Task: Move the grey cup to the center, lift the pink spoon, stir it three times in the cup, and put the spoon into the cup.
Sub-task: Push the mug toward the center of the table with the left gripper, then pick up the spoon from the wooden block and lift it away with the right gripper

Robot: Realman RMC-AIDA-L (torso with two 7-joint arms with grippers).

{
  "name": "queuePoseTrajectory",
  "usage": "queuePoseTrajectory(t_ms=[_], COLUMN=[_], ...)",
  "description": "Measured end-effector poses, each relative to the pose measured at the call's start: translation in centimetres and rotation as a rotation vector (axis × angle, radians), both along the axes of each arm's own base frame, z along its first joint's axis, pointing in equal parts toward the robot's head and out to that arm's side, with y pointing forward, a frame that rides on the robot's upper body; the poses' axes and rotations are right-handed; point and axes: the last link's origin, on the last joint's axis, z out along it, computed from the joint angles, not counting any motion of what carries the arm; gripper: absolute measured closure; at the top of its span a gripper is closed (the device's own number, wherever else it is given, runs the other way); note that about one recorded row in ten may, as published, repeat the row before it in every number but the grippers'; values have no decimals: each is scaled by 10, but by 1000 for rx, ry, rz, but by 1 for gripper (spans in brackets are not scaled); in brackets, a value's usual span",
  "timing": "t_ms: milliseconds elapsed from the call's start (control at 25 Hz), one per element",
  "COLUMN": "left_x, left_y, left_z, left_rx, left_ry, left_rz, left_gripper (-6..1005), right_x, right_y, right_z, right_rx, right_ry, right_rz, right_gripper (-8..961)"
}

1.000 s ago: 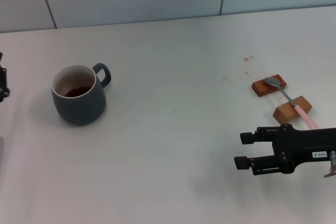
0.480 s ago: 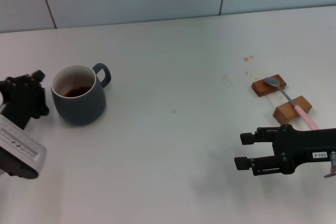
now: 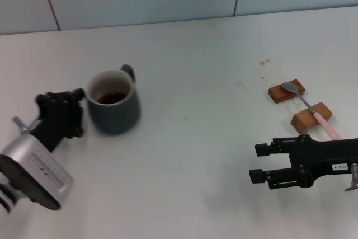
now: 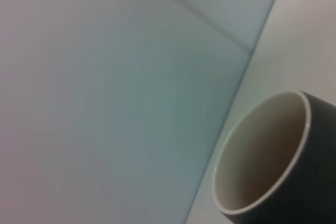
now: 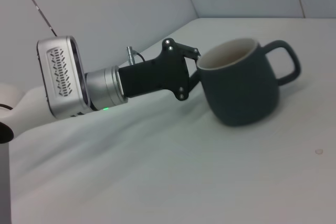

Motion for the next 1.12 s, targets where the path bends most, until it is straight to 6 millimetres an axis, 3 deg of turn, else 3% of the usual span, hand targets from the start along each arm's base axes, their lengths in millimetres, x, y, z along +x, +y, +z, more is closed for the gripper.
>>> queuePoseTrajectory(t_ms=[720,840,960,1120], left_x=[54,61,62,53], left_y=[-24,-32,-39,-47], left_z=[-50,-43,-24,-5], left_rx=[-252,-255,-288,-398], left_ry=[-89,-250,-498,-675], left_rz=[-180,-166,-148,-119], left_gripper=[998,998,998,997], right_x=[1,1,-1,0], right_y=[-1,-2,-2,-3], right_z=[-2,-1,0,11], right_rx=[-8,4,30,114], right_ry=[4,17,73,227], right_rz=[-5,-11,-37,-166], right_gripper=[256,258,261,265])
